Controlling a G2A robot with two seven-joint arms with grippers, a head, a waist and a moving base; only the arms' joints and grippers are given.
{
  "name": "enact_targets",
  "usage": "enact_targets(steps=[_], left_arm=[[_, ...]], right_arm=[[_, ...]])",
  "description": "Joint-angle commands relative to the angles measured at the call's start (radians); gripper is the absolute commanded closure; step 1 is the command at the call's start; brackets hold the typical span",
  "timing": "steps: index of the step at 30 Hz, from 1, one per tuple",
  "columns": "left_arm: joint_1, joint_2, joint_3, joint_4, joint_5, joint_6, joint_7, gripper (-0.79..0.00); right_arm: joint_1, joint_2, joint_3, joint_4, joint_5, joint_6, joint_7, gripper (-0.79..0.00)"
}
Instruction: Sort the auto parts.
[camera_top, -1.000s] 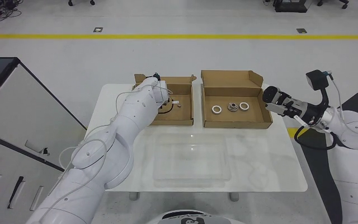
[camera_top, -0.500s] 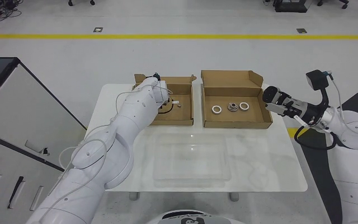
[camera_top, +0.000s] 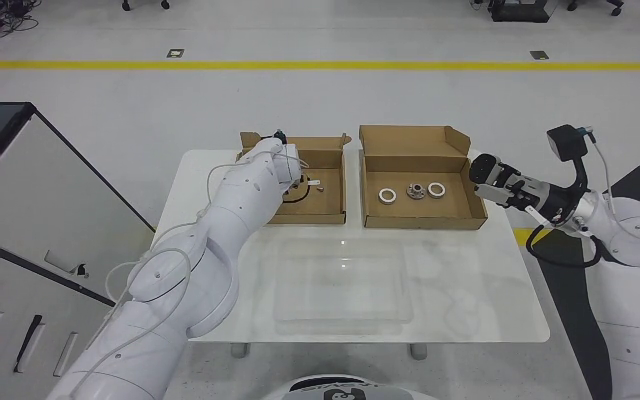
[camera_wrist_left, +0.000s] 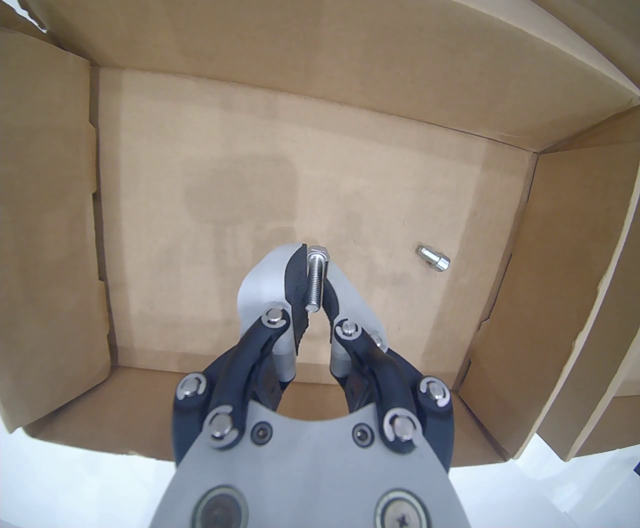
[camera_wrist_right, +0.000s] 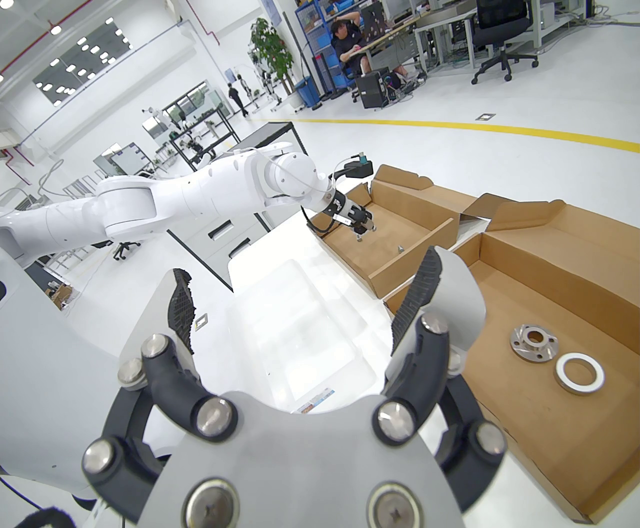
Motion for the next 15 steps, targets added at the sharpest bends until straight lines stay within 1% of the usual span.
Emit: enact_targets(steps=[1,4,7,11,13,15], left_arm=[[0.000,0.001,0.000,-0.002,0.000,0.000,0.000,-0.785],[0.000,0.001,0.000,-0.002,0.000,0.000,0.000,-0.785],[0.015,0.004,-0.007,-0.018,0.005,-0.006,0.025,-0.785],[0.019,0.010,-0.015,-0.034,0.015,0.004,0.021,-0.785],[0.019,0.013,-0.024,-0.046,0.011,0.003,0.023,-0.785],[0.016,0.021,-0.048,-0.063,-0.015,-0.022,0.023,-0.785]], right_arm=[[0.000,0.000,0.000,0.000,0.000,0.000,0.000,-0.785],[0.000,0.000,0.000,0.000,0.000,0.000,0.000,-0.785],[0.000,0.000,0.000,0.000,0.000,0.000,0.000,-0.785],[0.000,0.000,0.000,0.000,0.000,0.000,0.000,-0.785],[0.000,0.000,0.000,0.000,0.000,0.000,0.000,-0.785],[0.000,0.000,0.000,0.000,0.000,0.000,0.000,-0.785]])
